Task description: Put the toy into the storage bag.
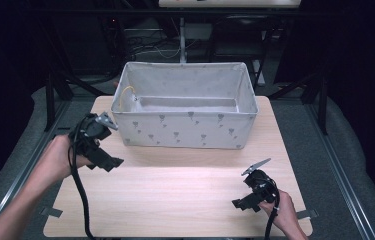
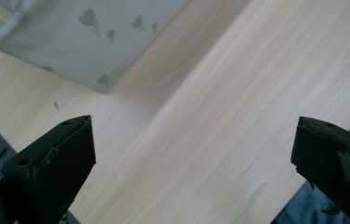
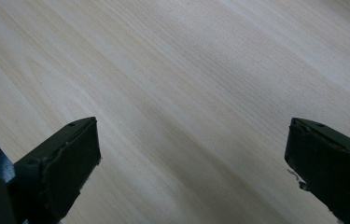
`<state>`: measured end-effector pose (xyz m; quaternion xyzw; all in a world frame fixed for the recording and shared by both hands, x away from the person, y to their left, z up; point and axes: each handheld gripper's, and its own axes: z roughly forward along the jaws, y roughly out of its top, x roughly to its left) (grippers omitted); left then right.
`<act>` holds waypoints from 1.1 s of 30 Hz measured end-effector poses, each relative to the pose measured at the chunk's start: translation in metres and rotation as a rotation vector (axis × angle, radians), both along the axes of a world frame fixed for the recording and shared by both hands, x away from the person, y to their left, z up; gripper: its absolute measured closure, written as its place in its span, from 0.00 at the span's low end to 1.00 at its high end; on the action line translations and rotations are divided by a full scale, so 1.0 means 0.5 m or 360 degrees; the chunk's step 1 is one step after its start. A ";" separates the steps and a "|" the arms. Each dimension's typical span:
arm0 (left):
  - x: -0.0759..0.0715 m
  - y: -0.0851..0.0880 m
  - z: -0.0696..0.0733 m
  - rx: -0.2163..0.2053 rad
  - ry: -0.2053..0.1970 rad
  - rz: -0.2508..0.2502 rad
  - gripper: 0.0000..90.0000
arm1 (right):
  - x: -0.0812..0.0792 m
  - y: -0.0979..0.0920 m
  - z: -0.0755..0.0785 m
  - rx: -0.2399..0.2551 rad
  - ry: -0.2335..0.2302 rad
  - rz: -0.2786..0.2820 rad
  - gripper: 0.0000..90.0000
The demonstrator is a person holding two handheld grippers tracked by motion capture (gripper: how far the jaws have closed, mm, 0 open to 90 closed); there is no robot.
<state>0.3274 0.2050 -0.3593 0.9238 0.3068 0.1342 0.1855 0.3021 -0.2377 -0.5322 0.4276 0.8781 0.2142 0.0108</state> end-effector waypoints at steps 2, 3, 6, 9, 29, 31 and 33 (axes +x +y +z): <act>-0.011 0.004 -0.021 0.0017 0.0009 -0.0001 0.00 | 0.000 0.000 0.000 0.0000 0.0000 0.0001 0.03; -0.011 0.004 -0.021 0.0017 0.0009 -0.0001 0.00 | 0.000 0.000 0.000 0.0000 -0.0001 -0.0001 0.03; -0.028 0.012 -0.048 0.0011 -0.0022 0.0033 0.00 | 0.000 0.000 0.000 0.0007 -0.0015 -0.0003 0.03; -0.045 0.024 -0.076 -0.0033 -0.0055 0.0076 0.00 | 0.000 0.000 0.000 0.0002 -0.0008 -0.0014 0.03; -0.083 0.051 -0.335 -0.0169 0.0159 0.0191 0.00 | -0.004 0.000 0.003 -0.0025 -0.0004 0.0018 0.04; -0.069 0.060 -0.358 -0.0132 0.0149 0.0194 0.00 | -0.007 0.003 0.003 -0.0045 -0.0024 0.0034 0.04; -0.054 0.069 -0.371 -0.0135 0.0171 0.0225 0.00 | -0.007 0.005 0.002 -0.0043 -0.0013 0.0055 0.04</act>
